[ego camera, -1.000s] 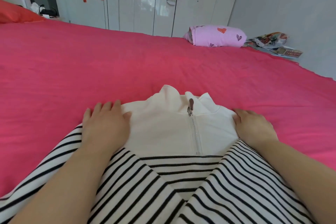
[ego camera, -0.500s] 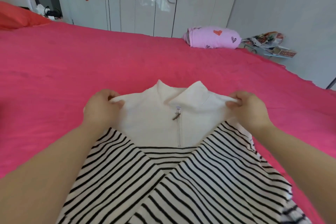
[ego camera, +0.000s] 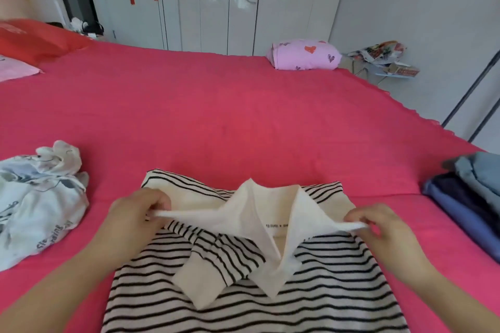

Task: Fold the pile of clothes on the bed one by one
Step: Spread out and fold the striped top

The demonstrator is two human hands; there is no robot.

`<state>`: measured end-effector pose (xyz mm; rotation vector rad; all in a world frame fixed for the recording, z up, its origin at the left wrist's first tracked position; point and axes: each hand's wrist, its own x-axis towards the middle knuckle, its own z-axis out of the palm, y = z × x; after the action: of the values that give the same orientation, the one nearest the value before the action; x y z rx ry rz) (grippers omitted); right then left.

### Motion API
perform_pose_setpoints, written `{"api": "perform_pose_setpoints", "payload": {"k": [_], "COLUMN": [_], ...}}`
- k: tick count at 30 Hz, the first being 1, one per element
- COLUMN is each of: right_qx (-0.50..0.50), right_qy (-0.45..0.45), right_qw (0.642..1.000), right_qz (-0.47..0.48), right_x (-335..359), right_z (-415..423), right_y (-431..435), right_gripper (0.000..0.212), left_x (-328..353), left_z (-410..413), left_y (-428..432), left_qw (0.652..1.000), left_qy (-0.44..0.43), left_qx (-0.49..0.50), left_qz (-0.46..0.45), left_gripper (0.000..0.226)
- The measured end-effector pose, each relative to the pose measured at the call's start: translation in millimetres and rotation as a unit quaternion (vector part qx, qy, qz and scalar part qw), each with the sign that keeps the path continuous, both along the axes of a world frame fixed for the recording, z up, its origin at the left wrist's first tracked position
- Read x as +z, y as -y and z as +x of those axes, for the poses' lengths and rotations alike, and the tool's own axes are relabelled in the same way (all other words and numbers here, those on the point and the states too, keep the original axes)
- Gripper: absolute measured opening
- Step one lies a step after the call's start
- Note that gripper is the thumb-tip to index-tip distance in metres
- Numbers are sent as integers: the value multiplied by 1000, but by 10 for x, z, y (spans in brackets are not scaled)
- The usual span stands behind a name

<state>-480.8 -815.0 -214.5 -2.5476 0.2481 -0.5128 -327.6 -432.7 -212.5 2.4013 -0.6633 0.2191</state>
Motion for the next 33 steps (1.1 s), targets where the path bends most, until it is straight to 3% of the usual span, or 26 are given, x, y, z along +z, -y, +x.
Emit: {"api": "perform_pose_setpoints", "payload": {"k": [2,4,7,9,12,15,17,19,22,25,27,30,31,33], "right_qx": [21,8,-55,-38,23,49,12,8,46,102,133,184,173,85], "right_qy": [-66,-121,-95,-74,-122,-177,-169,-126,-19,53,-8,-183,-200,-141], "right_qw": [995,988,993,996,992,981,981,988,997,993,990,956,958,986], "right_qz": [-66,-93,-54,-24,31,-65,-92,-89,-50,-23,-51,-139,-111,5], "right_x": [-269,-417,-381,-266,-157,-280,-306,-286,-101,47,-79,-418,-476,-449], "right_z": [-268,-439,-501,-459,-323,-180,-137,-151,-312,-528,-685,-913,-966,-1010], "right_y": [-33,-112,-265,-411,-655,-739,-712,-654,-600,-608,-603,-621,-624,-614], "right_gripper": [61,56,46,36,55,71,53,34,36,44,49,61,60,57], "left_x": [-250,-440,-441,-328,-191,-251,-296,-294,-190,-155,-323,-672,-756,-724], "left_z": [-304,-579,-781,-833,-842,-814,-798,-804,-851,-965,-1092,-1262,-1280,-1310], "left_y": [-131,-149,-19,189,544,765,794,772,660,486,370,212,156,90], "left_qw": [989,971,979,983,973,960,969,989,995,977,959,936,945,982], "left_qy": [33,-11,-54,-32,-67,-48,-21,-33,52,158,174,173,163,129], "left_qx": [-44,-36,46,15,-36,-31,-23,-31,-79,-135,-183,-195,-178,-85], "left_qz": [139,236,190,178,217,275,247,139,27,47,125,238,220,112], "left_gripper": [35,49,49,53,77,63,36,24,35,43,41,54,53,46]}}
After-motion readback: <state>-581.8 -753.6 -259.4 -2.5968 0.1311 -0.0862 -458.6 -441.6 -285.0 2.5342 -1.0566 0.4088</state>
